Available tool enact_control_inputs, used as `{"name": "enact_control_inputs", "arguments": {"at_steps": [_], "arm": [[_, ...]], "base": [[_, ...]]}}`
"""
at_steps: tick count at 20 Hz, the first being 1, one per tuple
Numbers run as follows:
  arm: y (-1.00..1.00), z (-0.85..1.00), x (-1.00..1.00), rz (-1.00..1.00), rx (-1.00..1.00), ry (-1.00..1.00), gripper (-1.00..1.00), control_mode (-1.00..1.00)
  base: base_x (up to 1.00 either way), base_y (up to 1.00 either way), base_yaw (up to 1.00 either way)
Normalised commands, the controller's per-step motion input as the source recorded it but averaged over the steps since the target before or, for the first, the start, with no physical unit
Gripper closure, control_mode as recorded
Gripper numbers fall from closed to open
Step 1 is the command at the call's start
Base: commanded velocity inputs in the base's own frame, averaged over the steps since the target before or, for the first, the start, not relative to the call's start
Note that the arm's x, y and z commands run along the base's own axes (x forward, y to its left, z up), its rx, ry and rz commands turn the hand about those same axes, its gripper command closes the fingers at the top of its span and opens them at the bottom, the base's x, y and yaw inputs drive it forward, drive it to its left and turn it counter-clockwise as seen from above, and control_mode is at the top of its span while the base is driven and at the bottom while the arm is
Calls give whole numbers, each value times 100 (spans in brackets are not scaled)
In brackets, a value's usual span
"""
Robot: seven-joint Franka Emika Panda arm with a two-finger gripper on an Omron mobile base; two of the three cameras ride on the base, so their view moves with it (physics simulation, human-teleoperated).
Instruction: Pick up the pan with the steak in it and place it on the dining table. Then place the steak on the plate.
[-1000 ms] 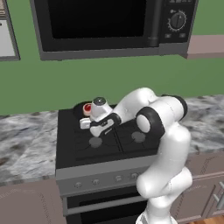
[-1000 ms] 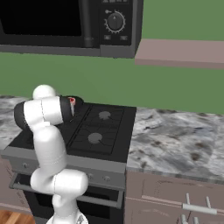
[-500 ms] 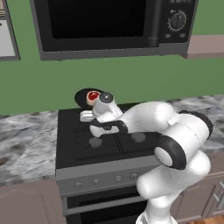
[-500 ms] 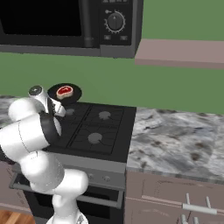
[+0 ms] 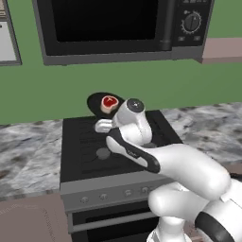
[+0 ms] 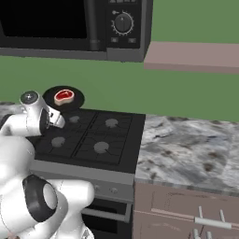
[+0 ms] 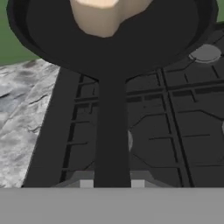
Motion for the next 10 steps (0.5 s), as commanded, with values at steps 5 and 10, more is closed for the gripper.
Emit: {"name": "enact_control_inputs", "arguments": {"at_steps": [5, 10], "arm": [[-27, 37, -100, 2, 0, 1, 100, -100], [-27, 13, -100, 4, -1, 3, 100, -100]], "base": [[0, 0, 0], [0, 0, 0]]}}
